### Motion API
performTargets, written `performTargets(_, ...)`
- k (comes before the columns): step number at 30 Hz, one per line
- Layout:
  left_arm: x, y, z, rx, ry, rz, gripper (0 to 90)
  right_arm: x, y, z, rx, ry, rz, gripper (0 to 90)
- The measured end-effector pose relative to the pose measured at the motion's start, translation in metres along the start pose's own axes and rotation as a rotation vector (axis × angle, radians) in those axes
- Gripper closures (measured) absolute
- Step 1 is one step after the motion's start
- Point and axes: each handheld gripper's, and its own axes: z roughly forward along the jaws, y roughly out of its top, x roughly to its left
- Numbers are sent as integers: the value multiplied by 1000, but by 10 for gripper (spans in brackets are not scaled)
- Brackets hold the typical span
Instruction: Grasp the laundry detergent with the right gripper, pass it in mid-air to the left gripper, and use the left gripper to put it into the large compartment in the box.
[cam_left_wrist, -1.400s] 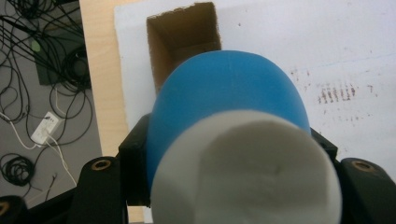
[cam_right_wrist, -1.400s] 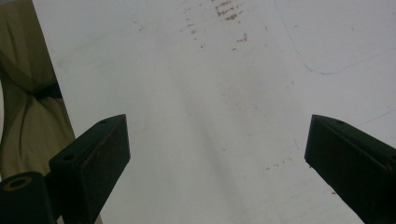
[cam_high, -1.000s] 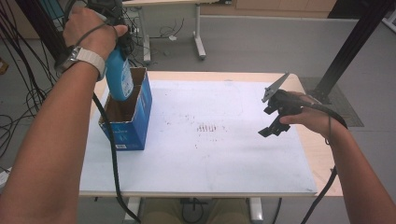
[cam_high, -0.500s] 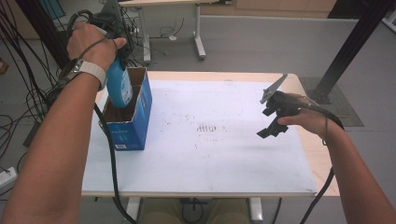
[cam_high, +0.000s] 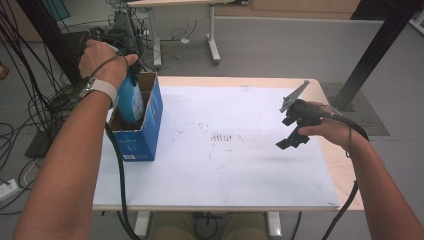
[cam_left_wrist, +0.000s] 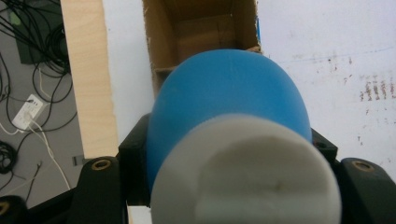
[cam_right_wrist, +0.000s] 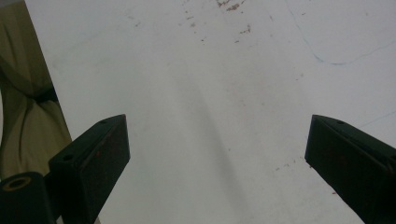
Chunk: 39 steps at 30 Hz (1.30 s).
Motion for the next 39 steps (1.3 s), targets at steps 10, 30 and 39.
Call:
performTargets(10, 1, -5, 24, 13, -4, 7, 377, 1, 0, 3, -1, 4, 1, 66)
performTargets(30, -1, -14, 68, 18, -10, 17, 377, 3, -6, 6, 7, 10, 16, 65)
performTargets(39, 0, -18, 83, 21, -11, 24, 377, 3, -7, 10, 13, 16, 22, 65)
